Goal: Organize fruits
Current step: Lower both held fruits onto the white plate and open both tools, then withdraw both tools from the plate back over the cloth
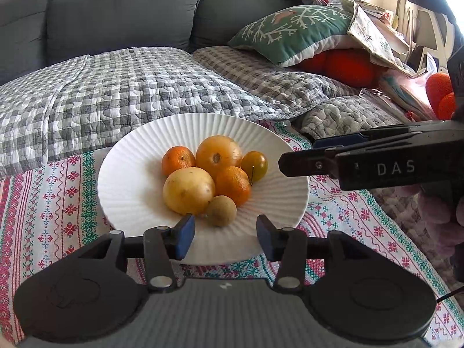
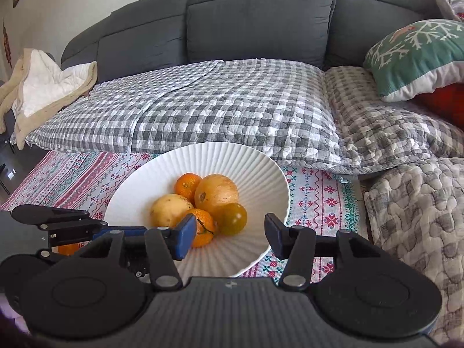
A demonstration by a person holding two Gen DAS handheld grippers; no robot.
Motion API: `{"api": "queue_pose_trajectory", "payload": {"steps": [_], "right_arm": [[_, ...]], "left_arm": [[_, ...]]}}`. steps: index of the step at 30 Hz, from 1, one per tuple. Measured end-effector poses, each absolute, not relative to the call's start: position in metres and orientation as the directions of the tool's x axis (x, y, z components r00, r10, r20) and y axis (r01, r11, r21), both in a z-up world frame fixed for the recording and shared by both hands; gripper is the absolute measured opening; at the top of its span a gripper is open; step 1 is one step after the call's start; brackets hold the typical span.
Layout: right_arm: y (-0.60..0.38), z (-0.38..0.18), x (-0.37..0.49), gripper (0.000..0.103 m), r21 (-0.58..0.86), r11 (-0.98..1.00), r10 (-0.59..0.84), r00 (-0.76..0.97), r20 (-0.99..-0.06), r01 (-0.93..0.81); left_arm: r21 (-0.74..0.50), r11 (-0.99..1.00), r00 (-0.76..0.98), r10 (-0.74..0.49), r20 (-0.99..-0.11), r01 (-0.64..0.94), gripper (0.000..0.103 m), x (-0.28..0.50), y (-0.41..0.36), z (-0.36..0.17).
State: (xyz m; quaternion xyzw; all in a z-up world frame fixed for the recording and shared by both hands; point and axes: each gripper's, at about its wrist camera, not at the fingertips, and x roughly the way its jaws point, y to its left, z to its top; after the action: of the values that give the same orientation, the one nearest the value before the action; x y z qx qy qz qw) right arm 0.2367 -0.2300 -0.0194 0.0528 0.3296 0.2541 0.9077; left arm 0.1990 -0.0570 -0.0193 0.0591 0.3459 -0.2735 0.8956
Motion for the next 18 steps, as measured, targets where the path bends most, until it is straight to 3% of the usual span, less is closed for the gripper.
{"api": "queue_pose_trajectory", "payload": {"steps": [18], "right_arm": [[-0.25,-0.001,0.175,0.086,0.262,0.892,0.45,0.664,-0.597,-0.369]], "left_arm": [[-0.058,0.85,0.606,-0.419,-0.676,0.523,0.07,0.141,-0.034,0.004]]}}
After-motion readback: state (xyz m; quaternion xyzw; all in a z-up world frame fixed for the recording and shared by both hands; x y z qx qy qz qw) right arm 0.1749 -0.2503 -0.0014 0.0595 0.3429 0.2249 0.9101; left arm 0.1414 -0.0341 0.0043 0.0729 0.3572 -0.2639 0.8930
